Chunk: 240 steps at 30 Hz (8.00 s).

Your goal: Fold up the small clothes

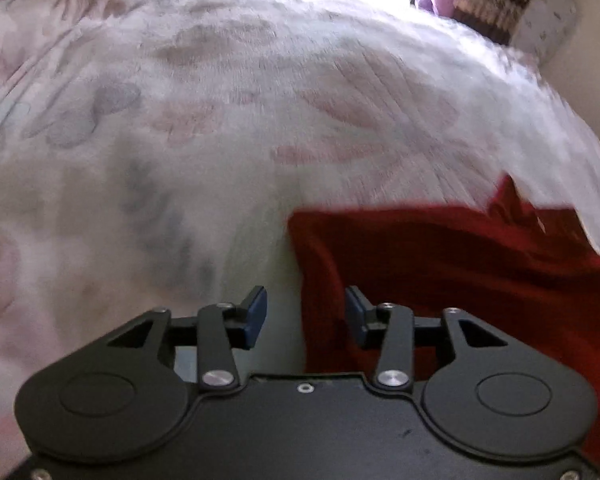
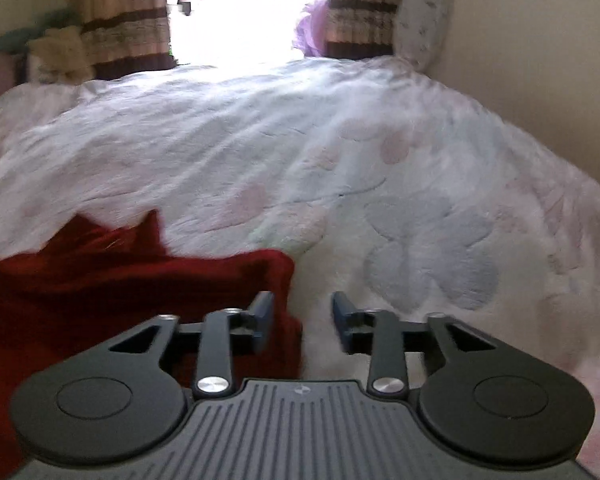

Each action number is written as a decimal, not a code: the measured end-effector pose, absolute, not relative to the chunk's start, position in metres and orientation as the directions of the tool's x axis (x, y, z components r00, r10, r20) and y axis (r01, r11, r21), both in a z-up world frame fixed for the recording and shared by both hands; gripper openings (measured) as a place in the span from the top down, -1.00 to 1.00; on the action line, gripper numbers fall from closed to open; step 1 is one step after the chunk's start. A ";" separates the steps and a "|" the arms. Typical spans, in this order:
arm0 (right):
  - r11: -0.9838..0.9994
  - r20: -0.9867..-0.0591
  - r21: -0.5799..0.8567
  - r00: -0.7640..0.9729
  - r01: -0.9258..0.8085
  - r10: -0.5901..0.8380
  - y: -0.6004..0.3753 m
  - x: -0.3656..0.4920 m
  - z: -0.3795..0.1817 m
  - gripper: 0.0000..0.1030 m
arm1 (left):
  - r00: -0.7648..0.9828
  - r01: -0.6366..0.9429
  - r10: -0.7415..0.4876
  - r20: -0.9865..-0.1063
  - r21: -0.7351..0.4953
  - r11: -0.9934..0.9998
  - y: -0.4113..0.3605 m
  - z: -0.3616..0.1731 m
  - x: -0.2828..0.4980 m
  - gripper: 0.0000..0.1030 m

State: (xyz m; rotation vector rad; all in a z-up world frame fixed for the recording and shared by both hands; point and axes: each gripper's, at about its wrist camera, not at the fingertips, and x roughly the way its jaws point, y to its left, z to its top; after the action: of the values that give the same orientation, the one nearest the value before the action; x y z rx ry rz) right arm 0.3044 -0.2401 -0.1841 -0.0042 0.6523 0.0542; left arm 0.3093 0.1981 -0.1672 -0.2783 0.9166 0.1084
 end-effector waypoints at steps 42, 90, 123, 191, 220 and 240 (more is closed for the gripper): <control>0.969 -0.733 0.108 0.641 -0.223 0.229 -0.241 0.203 -0.187 0.69 | 0.518 -0.021 -0.268 -0.812 -0.325 0.945 0.161 -0.196 0.202 0.14; 0.996 -0.672 -0.023 0.737 0.084 -0.077 -0.224 0.160 -0.176 0.58 | 0.679 -0.222 -0.005 -0.734 -0.212 0.952 0.168 -0.107 0.128 0.15; 0.996 -0.627 0.074 0.774 -0.052 0.087 -0.185 0.200 -0.188 0.69 | 0.697 -0.130 -0.020 -0.717 -0.153 0.980 0.112 -0.137 0.175 0.05; 0.998 -0.647 -0.054 0.762 0.006 -0.040 -0.172 0.327 -0.227 0.69 | 0.630 -0.234 0.062 -0.774 -0.113 0.966 0.168 -0.197 0.302 -0.19; 0.709 -0.666 0.609 0.714 0.355 0.215 -0.286 0.180 -0.254 0.65 | 0.584 -0.131 0.070 -0.809 -0.009 0.991 0.140 -0.179 0.145 -0.19; 0.865 -0.441 0.451 0.787 -0.220 0.430 -0.082 0.192 -0.127 0.72 | 0.581 -0.260 0.147 -0.801 -0.012 0.966 0.204 -0.175 0.136 -0.19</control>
State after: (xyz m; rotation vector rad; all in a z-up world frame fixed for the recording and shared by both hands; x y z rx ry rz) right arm 0.1916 -0.0825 -0.1266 0.3922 0.5633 0.3605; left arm 0.1361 0.2042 -0.1753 -0.1330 0.9214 0.2382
